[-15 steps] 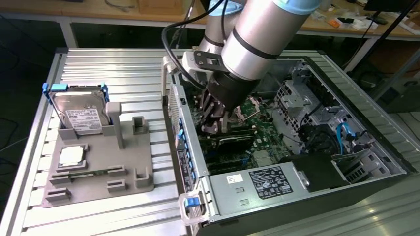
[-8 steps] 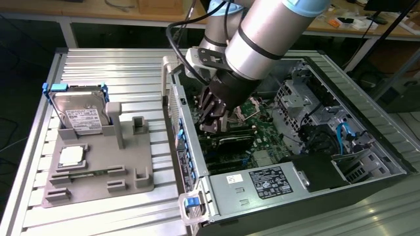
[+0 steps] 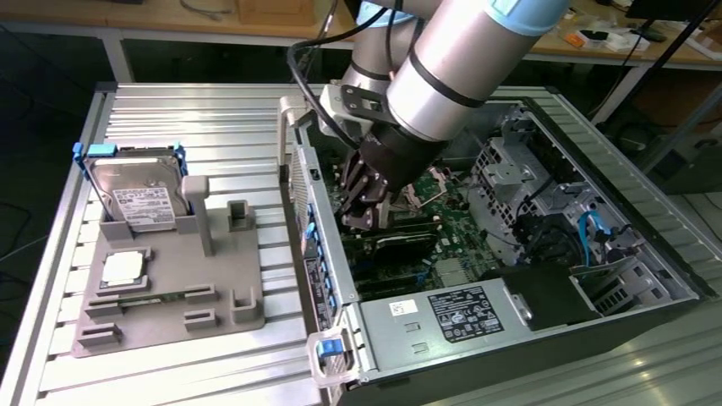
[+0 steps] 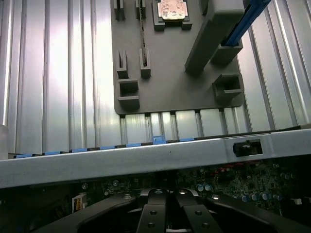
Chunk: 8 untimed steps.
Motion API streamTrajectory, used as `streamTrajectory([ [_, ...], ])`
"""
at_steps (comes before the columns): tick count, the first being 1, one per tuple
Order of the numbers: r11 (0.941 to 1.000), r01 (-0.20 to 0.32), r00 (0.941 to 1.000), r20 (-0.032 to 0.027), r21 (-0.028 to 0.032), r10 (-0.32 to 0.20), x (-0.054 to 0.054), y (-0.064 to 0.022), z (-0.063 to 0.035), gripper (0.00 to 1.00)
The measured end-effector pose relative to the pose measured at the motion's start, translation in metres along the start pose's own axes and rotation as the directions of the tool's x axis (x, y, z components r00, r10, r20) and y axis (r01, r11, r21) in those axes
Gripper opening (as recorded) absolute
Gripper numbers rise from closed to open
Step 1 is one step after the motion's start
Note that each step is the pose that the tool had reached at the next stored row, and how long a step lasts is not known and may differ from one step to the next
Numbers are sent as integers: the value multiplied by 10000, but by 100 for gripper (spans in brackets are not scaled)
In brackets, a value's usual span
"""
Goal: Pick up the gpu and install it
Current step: 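Press down on the gpu until it lock into place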
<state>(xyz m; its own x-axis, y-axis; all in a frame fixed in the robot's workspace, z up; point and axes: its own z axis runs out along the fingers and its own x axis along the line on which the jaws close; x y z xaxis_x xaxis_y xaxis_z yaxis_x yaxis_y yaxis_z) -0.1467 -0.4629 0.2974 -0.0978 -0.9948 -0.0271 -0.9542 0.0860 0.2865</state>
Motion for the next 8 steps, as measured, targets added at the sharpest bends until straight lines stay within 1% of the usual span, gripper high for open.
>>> streamTrajectory([
  [2,10000,1,10000,-3,-5,-1,1,-9,29,11],
  [4,10000,2,10000,11,-8,-2,-1,-17,56,11],
  [6,10000,-5,10000,-14,-16,5,-2,-21,63,11],
  [8,10000,-7,10000,-17,-29,7,-3,-27,65,11],
])
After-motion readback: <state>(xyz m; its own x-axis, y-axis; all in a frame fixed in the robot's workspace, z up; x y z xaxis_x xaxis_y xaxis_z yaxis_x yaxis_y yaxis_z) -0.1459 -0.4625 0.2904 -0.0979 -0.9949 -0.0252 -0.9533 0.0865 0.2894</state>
